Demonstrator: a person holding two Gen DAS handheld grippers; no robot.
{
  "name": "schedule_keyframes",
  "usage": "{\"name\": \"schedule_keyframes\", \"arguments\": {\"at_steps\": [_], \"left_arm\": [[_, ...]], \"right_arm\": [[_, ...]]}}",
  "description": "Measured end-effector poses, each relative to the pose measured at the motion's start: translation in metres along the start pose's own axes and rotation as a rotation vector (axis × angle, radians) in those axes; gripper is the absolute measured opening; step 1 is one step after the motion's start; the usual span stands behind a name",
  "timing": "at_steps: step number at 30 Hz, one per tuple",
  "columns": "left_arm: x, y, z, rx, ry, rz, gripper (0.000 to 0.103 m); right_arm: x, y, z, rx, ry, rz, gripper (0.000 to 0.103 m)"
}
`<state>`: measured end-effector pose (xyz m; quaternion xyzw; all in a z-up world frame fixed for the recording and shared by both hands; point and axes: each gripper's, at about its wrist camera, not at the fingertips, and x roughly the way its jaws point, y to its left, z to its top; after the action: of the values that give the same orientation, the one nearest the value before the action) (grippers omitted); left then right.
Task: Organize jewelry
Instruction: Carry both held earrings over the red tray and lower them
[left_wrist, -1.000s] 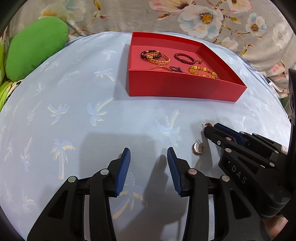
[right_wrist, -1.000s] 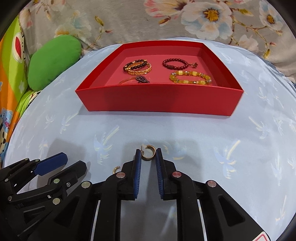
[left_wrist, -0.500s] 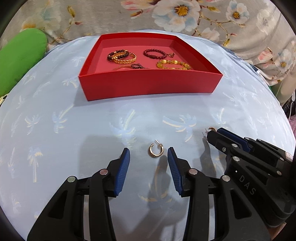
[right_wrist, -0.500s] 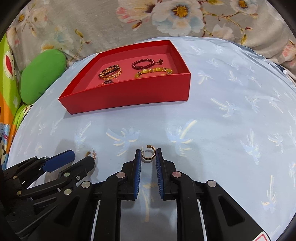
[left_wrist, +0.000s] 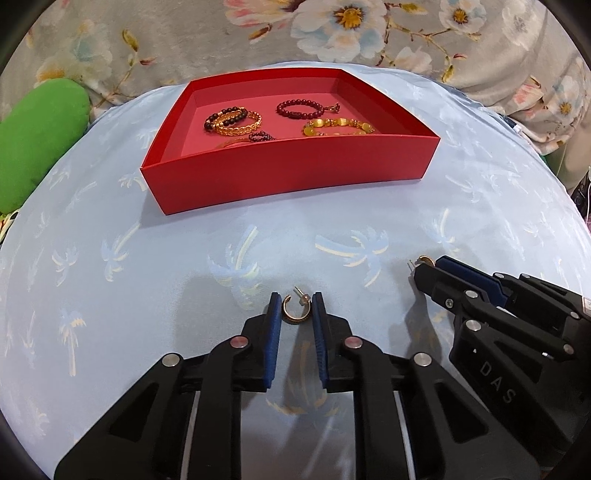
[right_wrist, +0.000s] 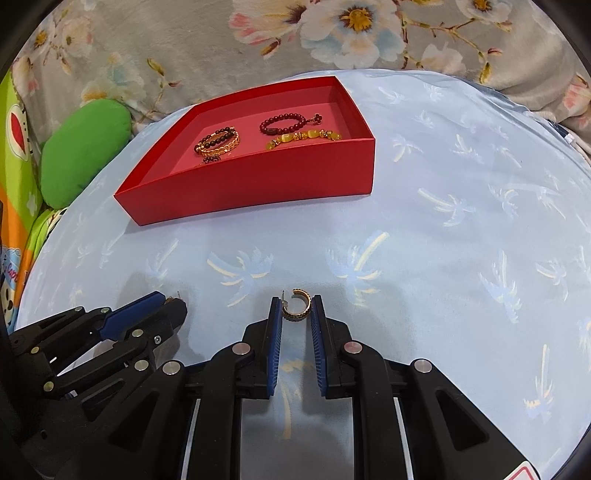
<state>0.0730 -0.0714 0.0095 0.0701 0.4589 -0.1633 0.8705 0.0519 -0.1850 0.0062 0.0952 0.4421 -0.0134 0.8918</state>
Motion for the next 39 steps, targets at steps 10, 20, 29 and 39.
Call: {"name": "schedule_keyframes", "arguments": {"at_steps": [10, 20, 29, 39], "left_arm": [[-0.011, 0.0, -0.001, -0.01, 0.005, -0.011, 0.016], [-0.039, 0.01, 0.015, -0.033, -0.047, -0.017, 0.016], [-0.054, 0.03, 0.041, -0.048, -0.103, -0.006, 0.016], [-0.054, 0.036, 0.072, -0.042, -0.136, 0.014, 0.016]], "right_arm": [[-0.015, 0.003, 0.004, -0.007, -0.02, 0.011, 0.015], [-0.042, 0.02, 0.027, -0.04, -0.079, 0.031, 0.015], [-0.047, 0.027, 0.055, -0.041, -0.103, 0.06, 0.015], [-0.042, 0.04, 0.082, -0.081, -0.129, 0.057, 0.015]]}}
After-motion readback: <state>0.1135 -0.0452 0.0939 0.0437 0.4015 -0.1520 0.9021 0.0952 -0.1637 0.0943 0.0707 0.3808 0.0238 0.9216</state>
